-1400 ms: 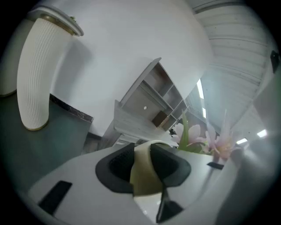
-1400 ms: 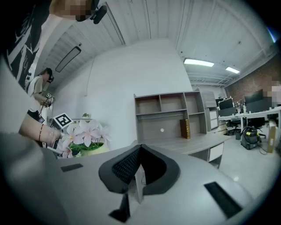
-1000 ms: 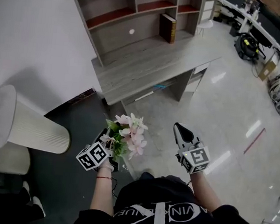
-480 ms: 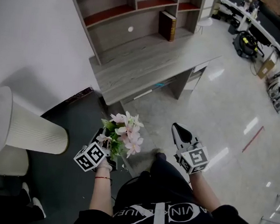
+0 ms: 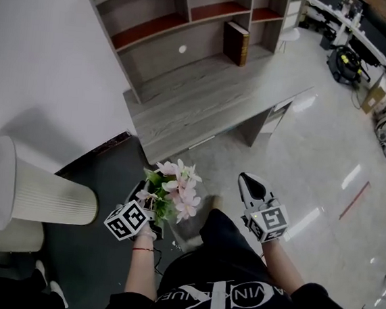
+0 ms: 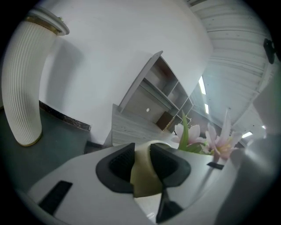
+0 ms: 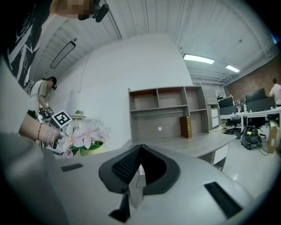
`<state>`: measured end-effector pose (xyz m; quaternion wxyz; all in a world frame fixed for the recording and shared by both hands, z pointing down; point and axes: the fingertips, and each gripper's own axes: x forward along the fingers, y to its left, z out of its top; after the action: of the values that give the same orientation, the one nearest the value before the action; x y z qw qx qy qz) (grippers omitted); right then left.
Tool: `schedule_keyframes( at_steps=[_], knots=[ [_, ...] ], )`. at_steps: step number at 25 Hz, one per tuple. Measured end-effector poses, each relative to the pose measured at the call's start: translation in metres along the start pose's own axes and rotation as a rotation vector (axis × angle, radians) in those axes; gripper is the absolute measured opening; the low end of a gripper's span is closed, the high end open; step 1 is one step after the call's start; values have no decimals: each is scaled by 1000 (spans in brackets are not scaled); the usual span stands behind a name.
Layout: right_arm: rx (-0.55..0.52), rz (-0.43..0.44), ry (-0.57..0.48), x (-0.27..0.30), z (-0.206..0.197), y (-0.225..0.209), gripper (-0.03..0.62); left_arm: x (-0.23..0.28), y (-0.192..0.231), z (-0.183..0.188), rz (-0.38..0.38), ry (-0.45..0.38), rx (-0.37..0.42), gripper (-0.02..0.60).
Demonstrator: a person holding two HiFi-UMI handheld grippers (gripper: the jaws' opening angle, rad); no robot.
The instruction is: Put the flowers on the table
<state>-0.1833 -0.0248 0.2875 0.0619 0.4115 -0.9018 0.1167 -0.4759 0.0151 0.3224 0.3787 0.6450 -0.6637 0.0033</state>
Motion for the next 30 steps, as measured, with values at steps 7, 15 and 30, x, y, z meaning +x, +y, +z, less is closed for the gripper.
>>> schedule_keyframes(
  at_steps=[7, 15, 30],
  knots=[
    [9, 27, 14, 17, 2, -4, 9, 8, -2, 5, 7, 6, -28, 115],
    [26, 60, 29, 25, -2, -2, 9, 5, 2, 5, 41, 21, -31, 115],
    [25, 80, 41, 30, -16, 18, 9, 14, 7, 4, 16, 46, -8, 114]
  ],
)
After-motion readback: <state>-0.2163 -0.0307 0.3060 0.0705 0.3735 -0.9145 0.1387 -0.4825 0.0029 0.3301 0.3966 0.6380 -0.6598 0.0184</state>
